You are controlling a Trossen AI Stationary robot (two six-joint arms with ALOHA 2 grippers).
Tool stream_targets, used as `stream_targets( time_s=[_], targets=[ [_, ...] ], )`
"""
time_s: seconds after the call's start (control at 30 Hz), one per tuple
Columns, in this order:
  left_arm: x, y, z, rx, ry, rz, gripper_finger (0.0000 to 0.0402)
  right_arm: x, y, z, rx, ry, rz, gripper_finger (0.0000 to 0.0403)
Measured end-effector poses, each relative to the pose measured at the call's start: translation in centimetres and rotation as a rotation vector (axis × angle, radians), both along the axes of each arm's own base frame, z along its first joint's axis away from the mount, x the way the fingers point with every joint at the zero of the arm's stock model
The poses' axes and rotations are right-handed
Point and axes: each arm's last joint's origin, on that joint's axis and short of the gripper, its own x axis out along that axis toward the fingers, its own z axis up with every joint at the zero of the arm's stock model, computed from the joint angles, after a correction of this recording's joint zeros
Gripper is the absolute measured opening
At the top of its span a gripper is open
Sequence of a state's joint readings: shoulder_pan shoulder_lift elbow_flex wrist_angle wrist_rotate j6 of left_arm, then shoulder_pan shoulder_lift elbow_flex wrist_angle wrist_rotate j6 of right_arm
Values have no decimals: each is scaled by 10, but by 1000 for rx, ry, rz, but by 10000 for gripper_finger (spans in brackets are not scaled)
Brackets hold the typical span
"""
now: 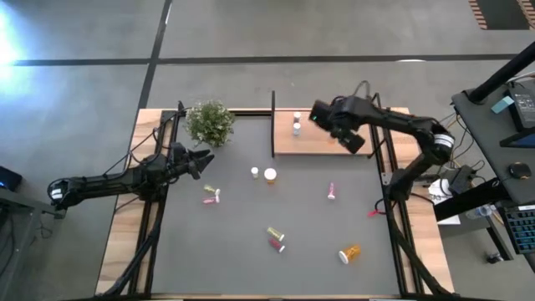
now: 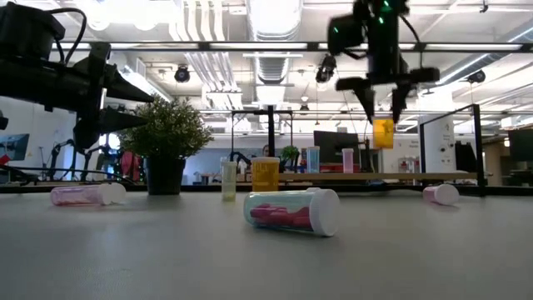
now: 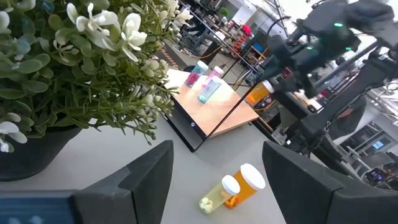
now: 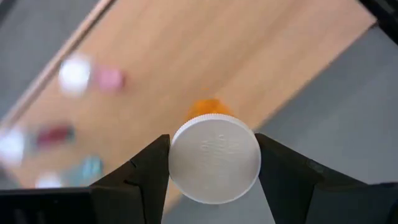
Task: Pick and place medicine bottles onto shelf by color
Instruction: Put the middle orange pill bottle on the shelf
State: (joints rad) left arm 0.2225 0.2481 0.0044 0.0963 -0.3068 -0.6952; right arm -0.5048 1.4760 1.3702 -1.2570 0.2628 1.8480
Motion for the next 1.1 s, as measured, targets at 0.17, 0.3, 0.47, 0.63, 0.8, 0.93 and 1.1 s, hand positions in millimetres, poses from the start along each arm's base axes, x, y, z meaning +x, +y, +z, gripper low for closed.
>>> stream_targets(
  time_s=[0.17, 0.3, 0.47, 0.63, 0.8, 0.93, 1.1],
  targets=[
    [0, 0, 0, 0, 0, -1, 231, -27, -37, -17, 17, -45, -133, 201],
    [0, 0, 0, 0, 0, 0, 231, -36, -62, -26, 50, -69, -154, 201],
    [0, 0, 0, 0, 0, 0, 231, -36, -87, -35, 70, -40, -162, 202],
    [0, 0, 0, 0, 0, 0, 231, -27, -106, -42, 93, -36, -170, 203],
    [0, 0, 0, 0, 0, 0, 231, -17, -120, -43, 92, -37, -174, 203],
    [0, 0, 0, 0, 0, -1, 231, -16, -123, -42, 91, -40, -180, 203],
    [0, 0, 0, 0, 0, -1, 231, -17, -122, -43, 101, -30, -193, 203]
  ],
)
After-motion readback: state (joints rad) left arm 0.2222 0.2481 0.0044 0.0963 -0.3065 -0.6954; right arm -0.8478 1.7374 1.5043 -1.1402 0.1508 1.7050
